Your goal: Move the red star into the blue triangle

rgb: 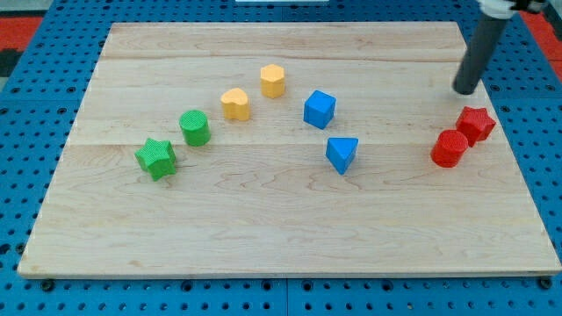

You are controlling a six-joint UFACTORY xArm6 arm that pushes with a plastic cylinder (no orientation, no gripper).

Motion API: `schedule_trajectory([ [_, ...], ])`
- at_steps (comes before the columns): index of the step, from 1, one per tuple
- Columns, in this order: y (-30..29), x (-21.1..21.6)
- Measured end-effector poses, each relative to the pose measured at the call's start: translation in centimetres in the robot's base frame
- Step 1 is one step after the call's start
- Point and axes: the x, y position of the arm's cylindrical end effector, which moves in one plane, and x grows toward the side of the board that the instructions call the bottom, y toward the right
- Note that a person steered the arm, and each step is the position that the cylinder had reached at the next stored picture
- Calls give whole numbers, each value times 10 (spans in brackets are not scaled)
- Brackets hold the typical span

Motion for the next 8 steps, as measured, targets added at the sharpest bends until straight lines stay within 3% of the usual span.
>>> schedule_trajectory([
  [1, 27, 75],
  [2, 28, 108],
  [3, 21, 112],
  [5, 0, 65],
  [6, -19, 72],
  [8, -56, 134],
])
